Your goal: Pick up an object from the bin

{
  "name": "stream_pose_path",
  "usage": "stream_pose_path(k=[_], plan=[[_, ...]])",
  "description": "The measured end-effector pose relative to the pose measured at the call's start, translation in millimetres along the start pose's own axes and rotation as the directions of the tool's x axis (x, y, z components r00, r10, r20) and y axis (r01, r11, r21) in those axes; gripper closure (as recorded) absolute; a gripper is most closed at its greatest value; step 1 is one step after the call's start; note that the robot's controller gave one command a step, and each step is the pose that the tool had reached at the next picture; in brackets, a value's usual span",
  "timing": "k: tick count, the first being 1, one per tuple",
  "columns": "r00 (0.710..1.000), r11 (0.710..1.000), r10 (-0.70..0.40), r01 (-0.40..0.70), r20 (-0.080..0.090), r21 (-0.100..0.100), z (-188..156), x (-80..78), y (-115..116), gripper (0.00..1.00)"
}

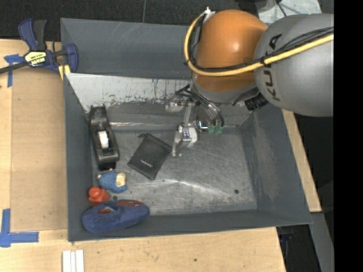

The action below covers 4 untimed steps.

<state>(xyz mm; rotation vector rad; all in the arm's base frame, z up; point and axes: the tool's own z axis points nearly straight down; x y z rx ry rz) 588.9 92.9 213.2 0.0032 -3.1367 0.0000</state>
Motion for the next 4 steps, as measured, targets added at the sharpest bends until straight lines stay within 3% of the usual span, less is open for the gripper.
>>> stream_pose_path(k=[1,2,3,4], plan=[[0.954,0.954,-0.298,0.298,0.014,0.002,139.4,-12.1,-30.7,0.00],[0.955,0.955,-0.295,0.295,0.037,0.004,133.3,-17.7,-29.1,1.00],[0.957,0.957,-0.291,0.291,0.014,0.003,33.5,39.6,-30.8,1.00],[0.955,0.955,-0.295,0.295,0.016,0.003,-21.1,28.5,-17.4,1.00]])
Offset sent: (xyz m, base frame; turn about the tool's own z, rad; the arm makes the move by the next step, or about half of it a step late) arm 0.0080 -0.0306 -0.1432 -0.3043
